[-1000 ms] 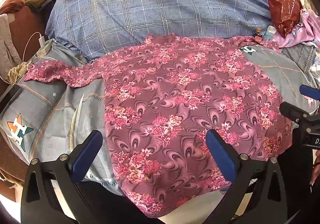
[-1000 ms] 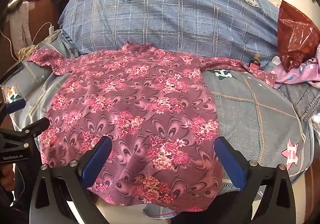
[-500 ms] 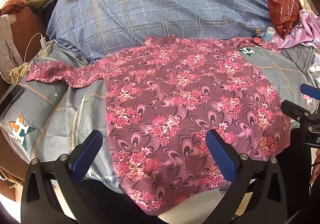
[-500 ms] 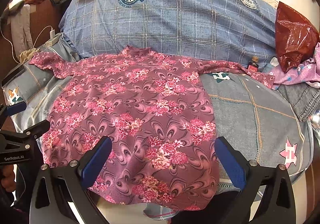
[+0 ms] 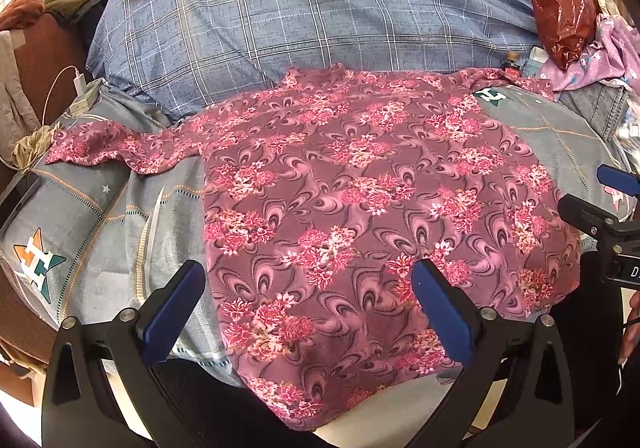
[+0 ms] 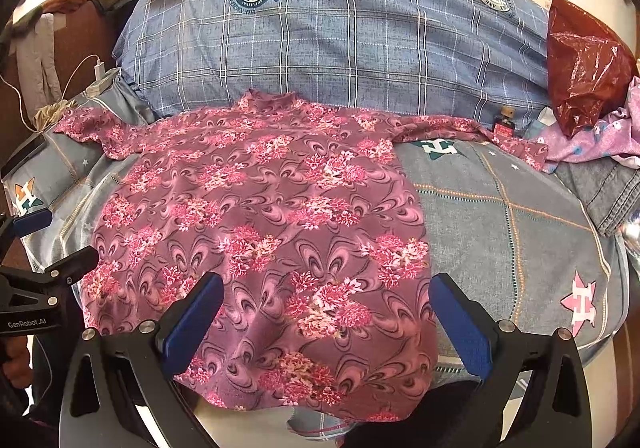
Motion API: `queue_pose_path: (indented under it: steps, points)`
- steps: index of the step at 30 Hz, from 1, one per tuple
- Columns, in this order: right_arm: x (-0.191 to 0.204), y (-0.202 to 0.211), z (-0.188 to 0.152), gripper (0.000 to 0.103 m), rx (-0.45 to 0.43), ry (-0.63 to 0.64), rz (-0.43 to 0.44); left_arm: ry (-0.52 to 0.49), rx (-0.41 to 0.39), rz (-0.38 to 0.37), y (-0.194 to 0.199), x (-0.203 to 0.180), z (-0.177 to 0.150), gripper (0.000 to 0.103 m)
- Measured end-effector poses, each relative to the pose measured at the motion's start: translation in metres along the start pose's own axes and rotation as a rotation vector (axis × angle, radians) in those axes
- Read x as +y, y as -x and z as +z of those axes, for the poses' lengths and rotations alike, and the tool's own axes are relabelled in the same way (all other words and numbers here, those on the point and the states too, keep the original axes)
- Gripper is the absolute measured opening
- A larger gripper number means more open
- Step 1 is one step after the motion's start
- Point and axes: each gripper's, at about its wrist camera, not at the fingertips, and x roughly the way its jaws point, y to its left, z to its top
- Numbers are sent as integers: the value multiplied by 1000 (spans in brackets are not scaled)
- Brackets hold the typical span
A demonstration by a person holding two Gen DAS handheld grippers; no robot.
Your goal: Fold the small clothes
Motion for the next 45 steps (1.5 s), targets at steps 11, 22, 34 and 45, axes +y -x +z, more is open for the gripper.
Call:
queue_pose_path:
  steps: [11,22,34,45]
  points:
    - [2,-4,-1,103,14,2,5,-16,-22,35,-3,4,-2,103]
    - [-71,-9,-3,103,35,-157,-48,138,42,44,-26,57,15,103]
    - [-106,-72,-15,101,211,-192,-33,313,344,108,-96,138,16,103]
    - [-89,-99,-18,83,265,-54,73,292,496,-31,-132,95,3,102]
